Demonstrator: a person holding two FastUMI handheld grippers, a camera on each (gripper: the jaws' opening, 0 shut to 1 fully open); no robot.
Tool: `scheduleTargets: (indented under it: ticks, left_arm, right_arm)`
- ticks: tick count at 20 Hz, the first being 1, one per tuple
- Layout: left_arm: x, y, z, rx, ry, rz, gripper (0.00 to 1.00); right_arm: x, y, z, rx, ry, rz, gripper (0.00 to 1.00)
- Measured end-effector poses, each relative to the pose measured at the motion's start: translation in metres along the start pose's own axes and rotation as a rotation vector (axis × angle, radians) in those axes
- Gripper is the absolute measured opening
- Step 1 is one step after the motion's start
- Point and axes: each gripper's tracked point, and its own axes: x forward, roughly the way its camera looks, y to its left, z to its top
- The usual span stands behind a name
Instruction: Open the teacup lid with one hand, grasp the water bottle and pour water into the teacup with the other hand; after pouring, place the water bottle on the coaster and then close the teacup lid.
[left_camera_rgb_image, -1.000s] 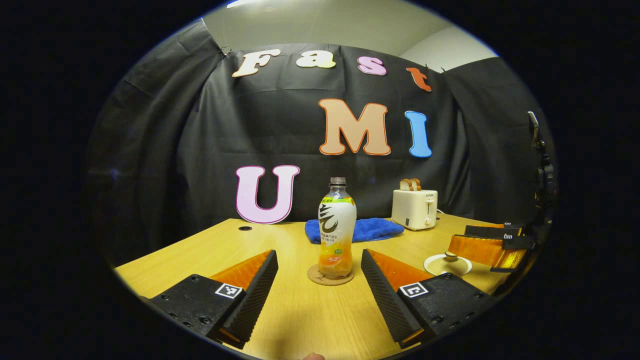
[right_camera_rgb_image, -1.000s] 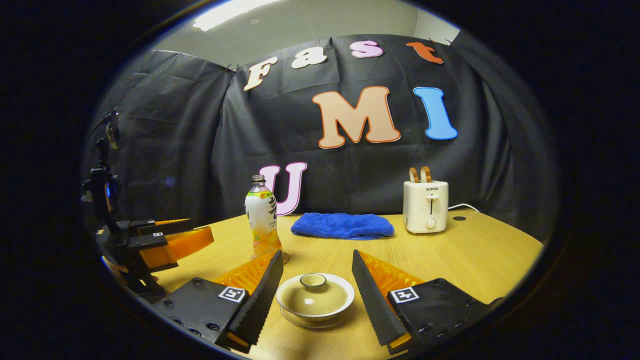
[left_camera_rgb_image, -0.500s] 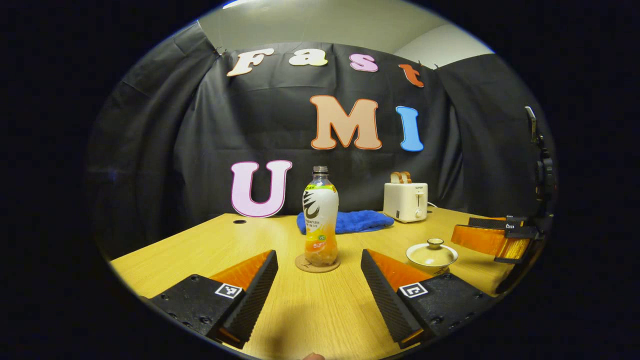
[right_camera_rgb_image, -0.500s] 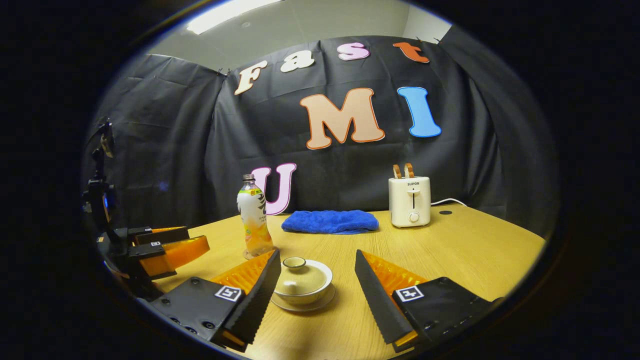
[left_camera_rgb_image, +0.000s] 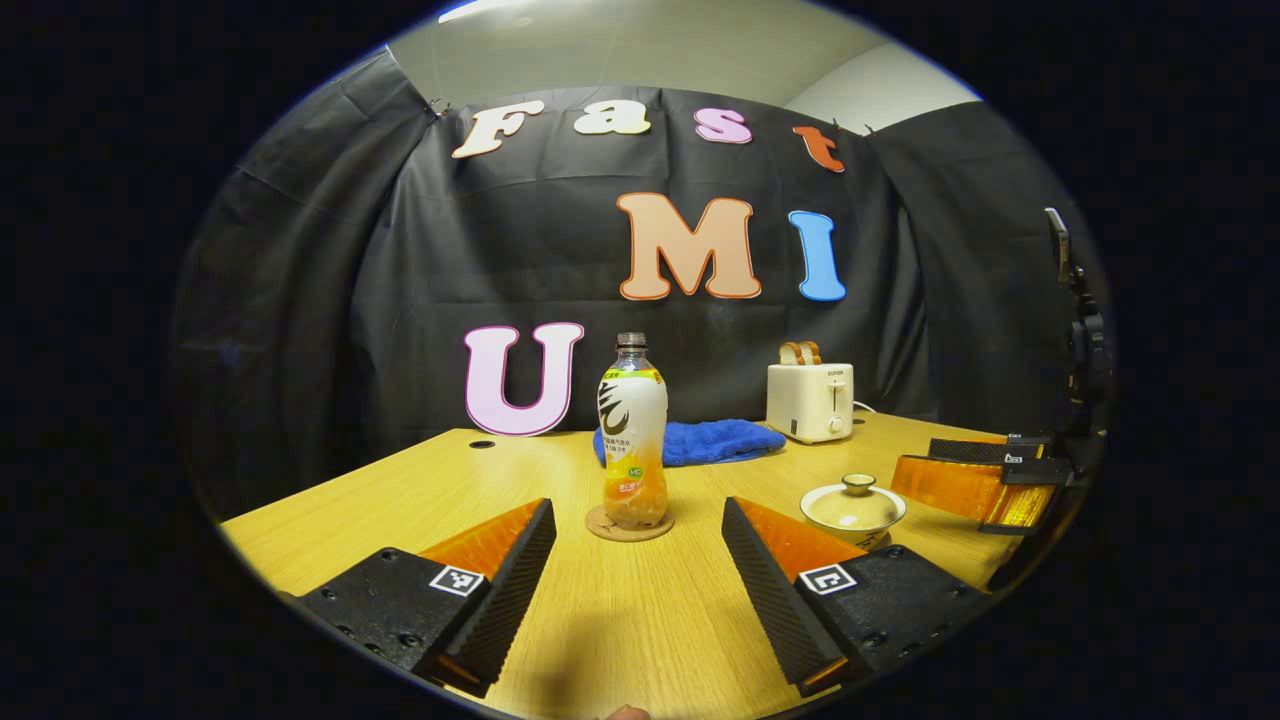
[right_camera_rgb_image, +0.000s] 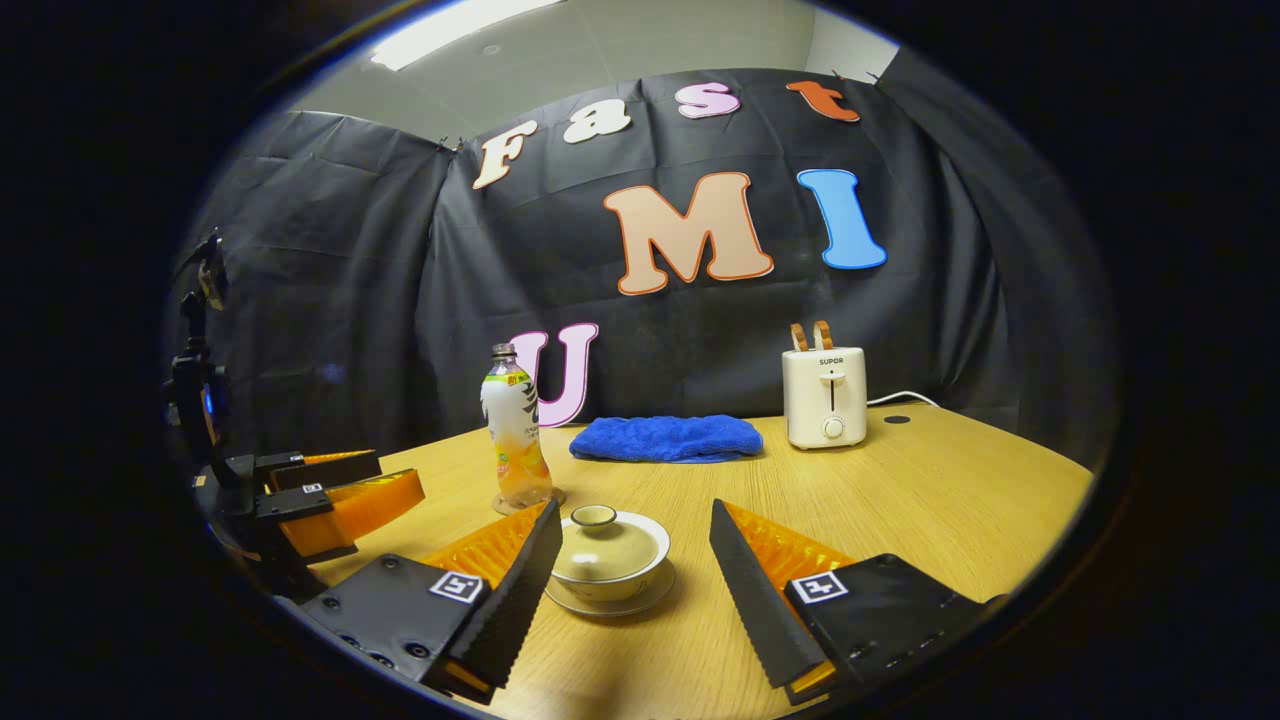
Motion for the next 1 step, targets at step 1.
scheduleTargets:
  ticks: [1]
  left_arm:
    - [-0.0004, -0.0012, 0.0009, 0.001, 0.001, -0.003, 0.98]
  right_arm:
    - [-0.0009, -0.0002, 0.0015, -0.004, -0.007, -0.002, 0.95]
